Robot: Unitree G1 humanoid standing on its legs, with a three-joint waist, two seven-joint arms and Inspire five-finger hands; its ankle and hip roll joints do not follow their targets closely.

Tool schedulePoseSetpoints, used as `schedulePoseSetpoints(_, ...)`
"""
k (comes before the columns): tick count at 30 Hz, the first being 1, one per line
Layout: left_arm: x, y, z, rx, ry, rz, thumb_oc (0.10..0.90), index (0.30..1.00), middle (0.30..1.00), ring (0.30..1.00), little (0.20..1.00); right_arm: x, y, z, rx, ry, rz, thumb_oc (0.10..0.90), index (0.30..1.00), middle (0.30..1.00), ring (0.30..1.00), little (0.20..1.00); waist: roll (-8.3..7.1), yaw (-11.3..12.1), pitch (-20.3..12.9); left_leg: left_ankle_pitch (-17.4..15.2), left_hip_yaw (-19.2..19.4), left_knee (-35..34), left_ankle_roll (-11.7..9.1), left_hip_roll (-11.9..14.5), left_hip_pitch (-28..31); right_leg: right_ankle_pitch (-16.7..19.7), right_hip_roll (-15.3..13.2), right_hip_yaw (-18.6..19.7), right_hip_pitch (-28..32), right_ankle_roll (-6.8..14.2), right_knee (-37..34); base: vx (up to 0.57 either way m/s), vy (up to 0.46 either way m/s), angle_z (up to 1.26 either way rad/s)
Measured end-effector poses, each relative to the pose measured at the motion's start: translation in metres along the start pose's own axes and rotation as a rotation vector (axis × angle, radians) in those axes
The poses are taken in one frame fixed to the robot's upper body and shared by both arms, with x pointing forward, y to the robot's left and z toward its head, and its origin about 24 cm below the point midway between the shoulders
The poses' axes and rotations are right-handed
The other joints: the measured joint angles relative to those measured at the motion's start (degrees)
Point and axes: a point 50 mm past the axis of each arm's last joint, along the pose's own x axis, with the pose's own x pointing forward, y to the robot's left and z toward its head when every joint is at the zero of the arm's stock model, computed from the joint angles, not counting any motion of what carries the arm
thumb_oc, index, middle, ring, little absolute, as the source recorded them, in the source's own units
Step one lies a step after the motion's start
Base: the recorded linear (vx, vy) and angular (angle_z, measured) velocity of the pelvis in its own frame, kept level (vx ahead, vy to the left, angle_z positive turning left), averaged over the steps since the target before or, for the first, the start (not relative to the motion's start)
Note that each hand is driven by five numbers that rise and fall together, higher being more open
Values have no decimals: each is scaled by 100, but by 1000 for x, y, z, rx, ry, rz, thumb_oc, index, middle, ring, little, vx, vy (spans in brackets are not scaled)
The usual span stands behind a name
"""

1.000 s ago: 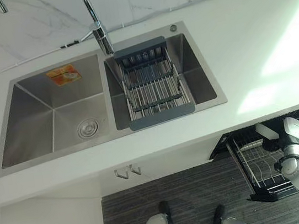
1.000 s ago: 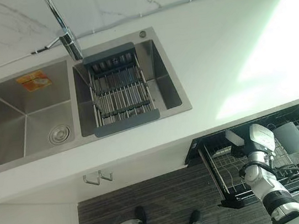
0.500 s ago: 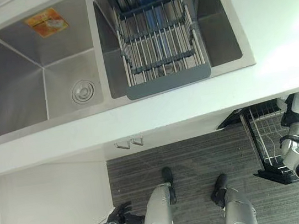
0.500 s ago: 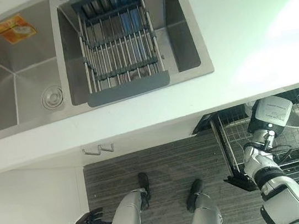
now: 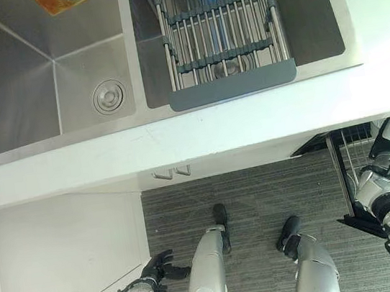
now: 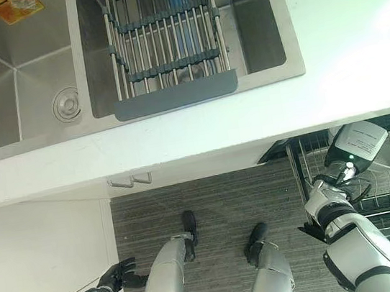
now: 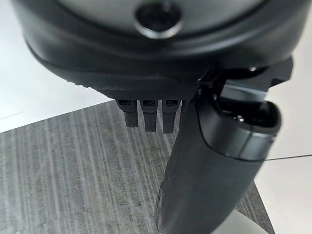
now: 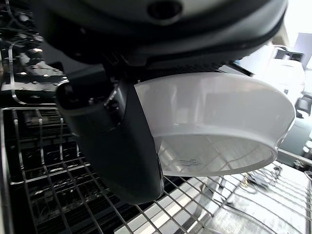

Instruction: Place the dishes in the dishwasher.

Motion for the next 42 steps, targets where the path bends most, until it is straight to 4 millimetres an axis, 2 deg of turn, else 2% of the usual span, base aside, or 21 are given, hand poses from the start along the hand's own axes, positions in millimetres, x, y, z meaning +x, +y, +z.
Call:
schedulePoseSetpoints(5,1,-1,5,-25,-11,-3,800,900,900,900,900,-7,8,9,143,27,74,800,900,900,900,900,23,-15,17,7,55,61,14,2,-157,7,-20,81,-219,-13,88,-36,49,-6)
schedulePoseSetpoints(6,1,-1,5,-26,-11,-2,800,900,900,900,900,-13,13,16,227,41,141,800,900,900,900,900,23,-19,17,7,87,54,14,5,-159,14,-21,115,-256,-21,96,-43,55,-10)
schedulePoseSetpoints(7,1,-1,5,-24,-11,-2,800,900,900,900,900,-10,14,18,318,104,209,800,900,900,900,900,23,-42,16,7,87,59,14,8,-153,16,-20,118,-250,-24,103,-29,41,-5)
schedulePoseSetpoints(10,1,-1,6,-23,-16,0,800,900,900,900,900,-5,16,17,406,158,328,800,900,900,900,900,22,-96,16,8,86,79,16,13,-149,22,-20,122,-240,-32,110,0,0,0)
schedulePoseSetpoints(13,2,0,8,-22,-17,6,800,900,900,900,900,0,16,14,437,158,396,800,900,900,900,900,15,-136,15,11,76,86,21,20,-117,32,-14,116,-185,-39,108,6,-33,1)
schedulePoseSetpoints(17,3,2,16,-26,-28,17,800,900,900,900,900,16,10,5,499,139,557,800,900,900,900,900,-81,-136,1,27,48,72,-7,72,-9,32,57,117,-41,-92,5,10,-75,1)
schedulePoseSetpoints(20,3,4,16,-37,-4,26,800,900,900,900,900,11,16,4,539,157,598,800,900,900,900,900,-87,-148,-1,51,-13,54,-36,226,58,113,293,93,131,-143,-215,55,-79,-3)
schedulePoseSetpoints(21,3,4,13,-37,16,26,800,900,900,900,900,1,24,4,541,170,620,800,900,900,900,900,-132,-154,-24,80,-18,-22,-72,248,154,132,342,92,224,-131,-294,122,-39,-4)
schedulePoseSetpoints(23,3,3,12,-38,19,24,800,900,900,900,900,-4,28,3,559,196,628,800,900,900,900,900,-153,-188,-34,90,-8,-88,-81,255,259,158,366,87,322,-99,-357,147,-29,-1)
schedulePoseSetpoints(25,1,5,0,-49,64,33,800,900,900,900,900,-18,39,5,718,306,675,800,900,900,900,900,-173,-224,-49,73,4,-149,-91,326,548,246,494,53,722,-104,-625,101,-38,-4)
schedulePoseSetpoints(26,-2,7,-13,-65,106,43,800,900,900,900,900,-31,48,7,770,355,719,800,900,900,900,900,-253,-281,-182,20,11,-195,-131,351,663,241,536,48,854,-86,-748,97,-54,-7)
schedulePoseSetpoints(28,-6,9,-30,-80,159,56,800,900,900,900,900,-50,61,5,795,384,766,800,900,900,900,900,-355,-315,-470,-4,52,-229,-159,424,653,315,642,40,914,-83,-966,73,-57,-7)
schedulePoseSetpoints(30,-7,9,-36,-83,188,57,800,900,900,900,900,-60,66,-2,795,377,766,800,900,900,900,900,-380,-364,-498,-5,70,-244,-157,492,749,415,738,-16,1127,-82,-1232,61,-35,-2)
schedulePoseSetpoints(31,-9,10,-41,-96,199,65,800,900,900,900,900,-64,66,-3,796,365,760,800,900,900,900,900,-422,-383,-548,-17,111,-240,-151,505,754,463,783,-3,1149,-89,-1328,85,-12,-8)
schedulePoseSetpoints(34,-16,12,-60,-136,245,82,800,900,900,900,900,-77,61,-2,820,308,728,800,900,900,900,900,-606,-653,-644,-98,216,-254,-150,533,985,489,827,94,1330,-81,-1441,111,15,-17)
schedulePoseSetpoints(38,-29,14,-87,-181,315,118,800,900,900,900,900,-104,60,-26,750,272,705,800,900,900,900,900,-883,-851,-948,-286,500,-293,-187,590,1472,517,890,367,1698,-31,-1636,117,14,-35)
schedulePoseSetpoints(40,-39,19,-107,-180,370,150,800,900,900,900,900,-113,57,-34,704,227,691,800,900,900,900,900,-1076,-1093,-1207,-350,641,-297,-198,604,1602,533,900,516,1751,1,-1686,126,7,-38)
schedulePoseSetpoints(42,-41,17,-111,-180,392,159,800,900,900,900,900,-114,51,-38,707,232,683,800,900,900,900,900,-1109,-1160,-1333,-402,730,-295,-219,612,1691,544,906,609,1758,16,-1681,92,17,-29)
